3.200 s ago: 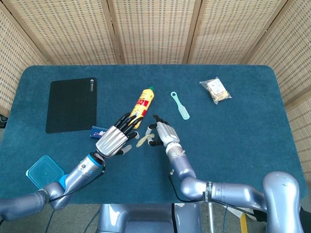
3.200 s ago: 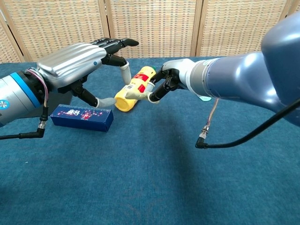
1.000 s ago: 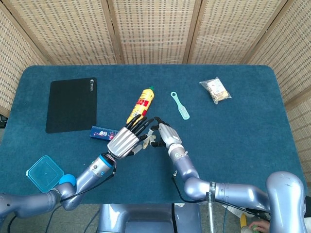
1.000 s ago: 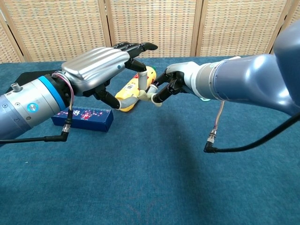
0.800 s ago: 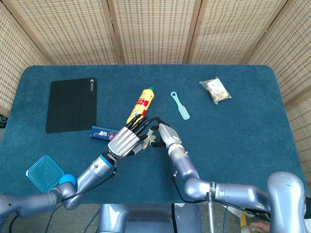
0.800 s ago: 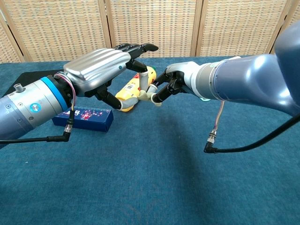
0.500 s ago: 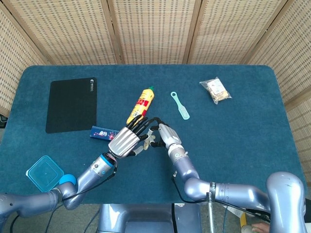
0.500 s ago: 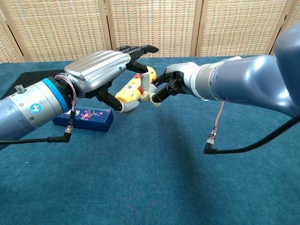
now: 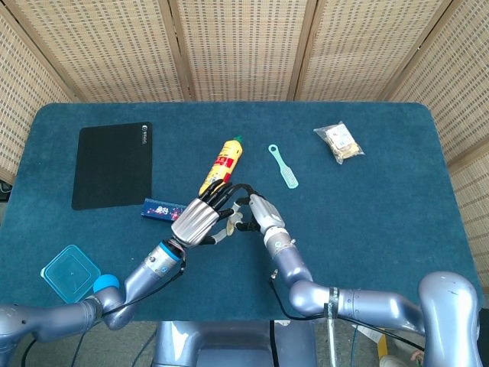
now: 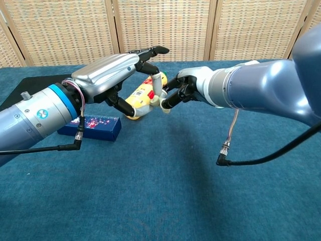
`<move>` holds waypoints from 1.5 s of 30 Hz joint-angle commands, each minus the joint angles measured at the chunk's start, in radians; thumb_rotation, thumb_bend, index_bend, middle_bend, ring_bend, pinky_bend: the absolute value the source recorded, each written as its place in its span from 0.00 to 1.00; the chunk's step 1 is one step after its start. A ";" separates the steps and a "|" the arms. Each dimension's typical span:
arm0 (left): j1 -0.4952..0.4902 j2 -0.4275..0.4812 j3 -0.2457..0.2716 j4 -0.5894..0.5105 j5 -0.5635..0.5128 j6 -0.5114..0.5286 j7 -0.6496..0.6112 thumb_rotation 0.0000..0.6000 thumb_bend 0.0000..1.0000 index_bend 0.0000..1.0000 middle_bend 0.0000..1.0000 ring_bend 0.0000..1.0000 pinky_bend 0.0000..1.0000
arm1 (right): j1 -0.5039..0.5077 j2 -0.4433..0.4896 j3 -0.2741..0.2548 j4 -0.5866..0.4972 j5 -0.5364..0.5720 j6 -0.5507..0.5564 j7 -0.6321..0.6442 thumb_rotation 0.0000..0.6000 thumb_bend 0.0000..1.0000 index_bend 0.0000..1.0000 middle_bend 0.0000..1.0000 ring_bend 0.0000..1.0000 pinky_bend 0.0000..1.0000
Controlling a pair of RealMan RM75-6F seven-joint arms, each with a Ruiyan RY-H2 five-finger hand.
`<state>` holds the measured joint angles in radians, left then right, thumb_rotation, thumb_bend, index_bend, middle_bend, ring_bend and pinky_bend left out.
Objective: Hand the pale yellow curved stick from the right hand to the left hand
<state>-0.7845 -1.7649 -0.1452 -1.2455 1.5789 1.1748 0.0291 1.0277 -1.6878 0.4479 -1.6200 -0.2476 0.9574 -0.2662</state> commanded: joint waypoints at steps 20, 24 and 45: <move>-0.009 -0.021 -0.011 0.007 -0.034 -0.017 -0.044 1.00 0.53 0.68 0.00 0.00 0.00 | -0.008 0.022 0.000 -0.026 0.001 -0.010 0.017 1.00 0.72 0.76 0.05 0.00 0.00; -0.012 -0.013 -0.011 0.001 -0.037 -0.025 -0.044 1.00 0.63 0.69 0.00 0.00 0.00 | -0.010 0.028 -0.001 -0.034 -0.001 -0.014 0.021 1.00 0.72 0.76 0.05 0.00 0.00; -0.001 -0.014 -0.013 0.024 -0.058 -0.018 -0.113 1.00 0.71 0.83 0.00 0.00 0.00 | -0.031 0.045 -0.029 -0.010 -0.057 -0.028 0.047 1.00 0.72 0.76 0.05 0.00 0.00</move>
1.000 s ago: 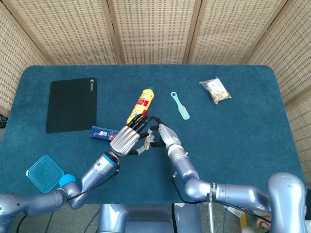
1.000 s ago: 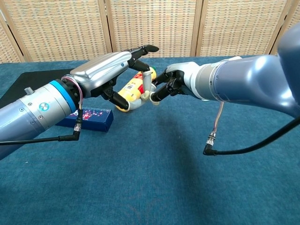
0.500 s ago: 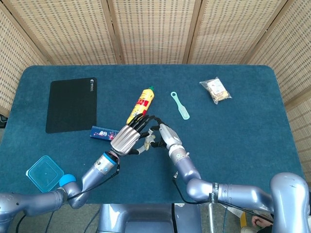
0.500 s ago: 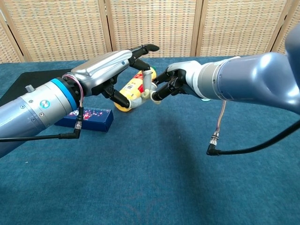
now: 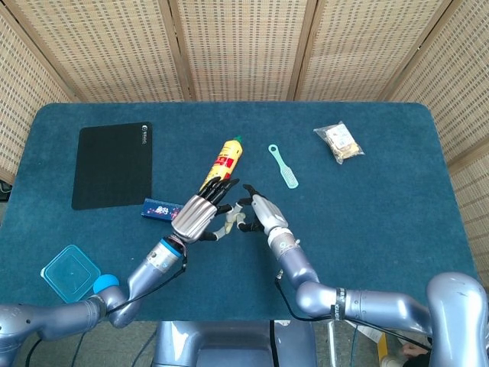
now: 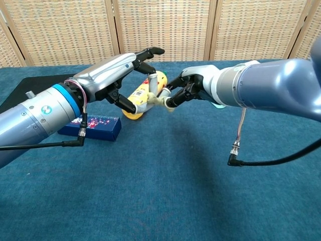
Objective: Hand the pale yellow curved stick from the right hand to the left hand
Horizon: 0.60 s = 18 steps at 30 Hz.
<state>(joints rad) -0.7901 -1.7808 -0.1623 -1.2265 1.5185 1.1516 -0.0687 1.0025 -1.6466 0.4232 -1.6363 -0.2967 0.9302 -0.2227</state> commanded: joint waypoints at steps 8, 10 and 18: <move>0.027 0.004 0.027 0.024 0.024 0.041 -0.075 1.00 0.71 0.84 0.00 0.00 0.00 | -0.034 0.026 -0.018 0.037 -0.040 -0.006 0.026 1.00 0.72 0.76 0.05 0.00 0.00; 0.035 0.005 0.033 0.027 0.029 0.052 -0.076 1.00 0.71 0.84 0.00 0.00 0.00 | -0.042 0.032 -0.018 0.046 -0.048 -0.011 0.034 1.00 0.72 0.76 0.05 0.00 0.00; 0.059 0.032 0.044 0.022 0.027 0.070 -0.089 1.00 0.71 0.84 0.00 0.00 0.00 | -0.060 0.054 -0.015 0.071 -0.065 -0.018 0.053 1.00 0.72 0.76 0.05 0.00 0.00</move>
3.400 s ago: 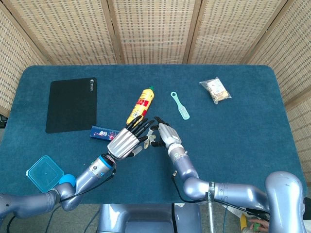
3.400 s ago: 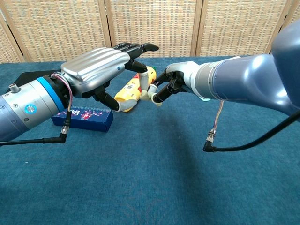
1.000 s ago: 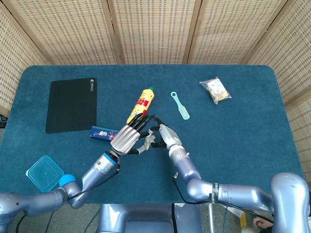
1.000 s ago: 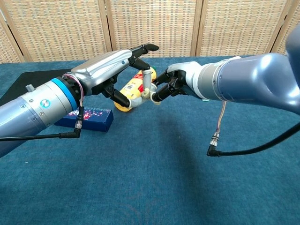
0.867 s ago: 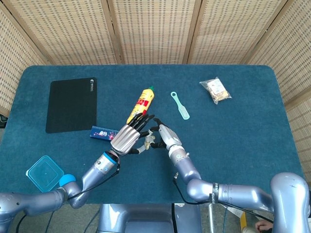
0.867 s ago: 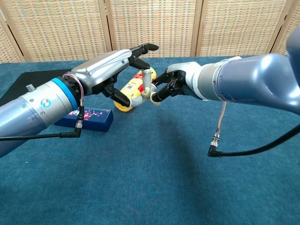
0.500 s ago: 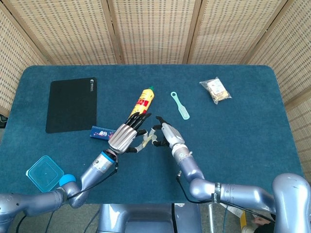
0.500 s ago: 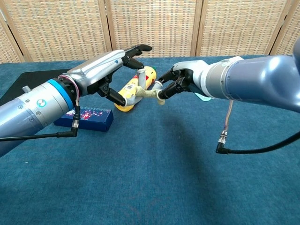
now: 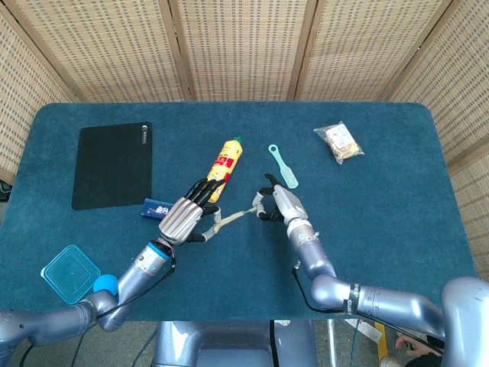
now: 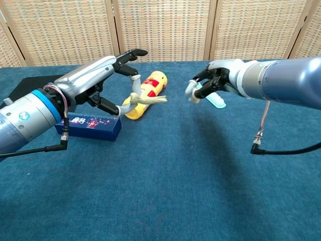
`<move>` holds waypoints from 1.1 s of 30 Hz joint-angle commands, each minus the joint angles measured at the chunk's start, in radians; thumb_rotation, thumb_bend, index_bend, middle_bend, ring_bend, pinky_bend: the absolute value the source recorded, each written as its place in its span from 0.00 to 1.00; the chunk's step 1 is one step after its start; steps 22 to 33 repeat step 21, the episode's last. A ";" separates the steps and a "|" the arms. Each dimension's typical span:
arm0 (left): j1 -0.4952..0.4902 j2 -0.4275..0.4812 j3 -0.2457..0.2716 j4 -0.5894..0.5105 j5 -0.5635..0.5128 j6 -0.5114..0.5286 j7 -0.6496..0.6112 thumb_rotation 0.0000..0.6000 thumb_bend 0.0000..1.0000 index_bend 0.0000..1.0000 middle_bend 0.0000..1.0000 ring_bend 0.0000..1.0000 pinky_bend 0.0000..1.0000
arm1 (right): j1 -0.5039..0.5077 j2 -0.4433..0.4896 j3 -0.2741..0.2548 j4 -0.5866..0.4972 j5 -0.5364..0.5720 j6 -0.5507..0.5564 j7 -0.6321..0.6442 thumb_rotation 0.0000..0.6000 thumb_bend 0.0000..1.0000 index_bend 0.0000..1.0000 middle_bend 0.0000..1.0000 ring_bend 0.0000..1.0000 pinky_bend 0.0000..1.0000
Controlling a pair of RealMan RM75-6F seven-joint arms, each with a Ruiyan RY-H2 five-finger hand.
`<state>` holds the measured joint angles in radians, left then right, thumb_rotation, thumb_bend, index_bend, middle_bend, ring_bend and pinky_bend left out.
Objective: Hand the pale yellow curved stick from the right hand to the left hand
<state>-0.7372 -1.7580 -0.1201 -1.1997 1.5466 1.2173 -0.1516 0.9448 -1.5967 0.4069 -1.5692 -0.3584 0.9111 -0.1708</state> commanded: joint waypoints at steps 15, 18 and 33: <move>0.066 0.146 0.017 -0.080 0.029 0.088 -0.025 1.00 0.71 0.84 0.00 0.00 0.00 | -0.036 0.059 0.000 0.014 -0.010 0.016 0.005 1.00 0.72 0.76 0.05 0.00 0.00; 0.080 0.181 0.021 -0.091 0.033 0.103 -0.021 1.00 0.71 0.84 0.00 0.00 0.00 | -0.045 0.074 -0.008 0.000 -0.017 0.020 0.000 1.00 0.72 0.76 0.05 0.00 0.00; 0.095 0.218 0.029 -0.105 0.036 0.112 -0.020 1.00 0.71 0.84 0.00 0.00 0.00 | -0.057 0.090 -0.016 -0.019 -0.024 0.022 0.001 1.00 0.72 0.76 0.05 0.00 0.00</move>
